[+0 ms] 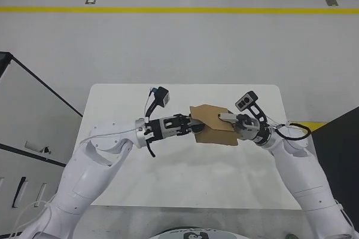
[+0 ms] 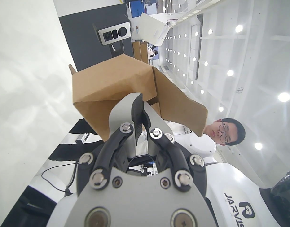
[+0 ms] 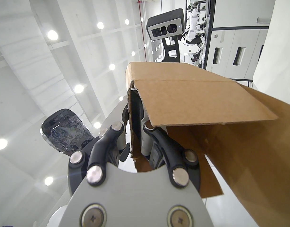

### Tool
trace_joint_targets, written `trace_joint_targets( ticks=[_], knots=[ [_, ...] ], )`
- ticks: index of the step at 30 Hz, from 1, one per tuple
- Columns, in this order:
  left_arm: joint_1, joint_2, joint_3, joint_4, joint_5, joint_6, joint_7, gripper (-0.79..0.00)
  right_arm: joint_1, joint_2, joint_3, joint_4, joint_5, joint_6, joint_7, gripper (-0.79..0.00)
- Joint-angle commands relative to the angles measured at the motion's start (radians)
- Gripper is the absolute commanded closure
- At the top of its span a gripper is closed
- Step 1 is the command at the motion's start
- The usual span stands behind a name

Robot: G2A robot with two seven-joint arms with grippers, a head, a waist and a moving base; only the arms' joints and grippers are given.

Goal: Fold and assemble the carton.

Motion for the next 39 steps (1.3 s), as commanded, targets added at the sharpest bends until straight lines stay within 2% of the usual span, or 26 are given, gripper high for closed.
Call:
trace_joint_targets(
  ticks=[1,10,18,39],
  knots=[
    [-0.003,0.0,0.002,0.003,0.001,0.001,-0.001,0.0,0.0,0.0,-0.002,0.0,0.001,0.0,0.0,0.0],
    [-0.001,0.003,-0.02,0.002,0.008,-0.001,0.002,0.0,0.002,0.002,0.011,0.01,-0.003,-0.003,-0.001,0.0],
    [-0.001,0.0,0.005,0.007,0.0,-0.006,0.0,0.0,0.001,0.0,-0.004,0.01,-0.001,-0.003,0.001,0.0],
    [-0.007,0.001,-0.006,0.015,0.005,-0.005,0.006,0.0,-0.001,0.0,0.002,0.018,0.001,-0.013,-0.003,0.0]
  ],
)
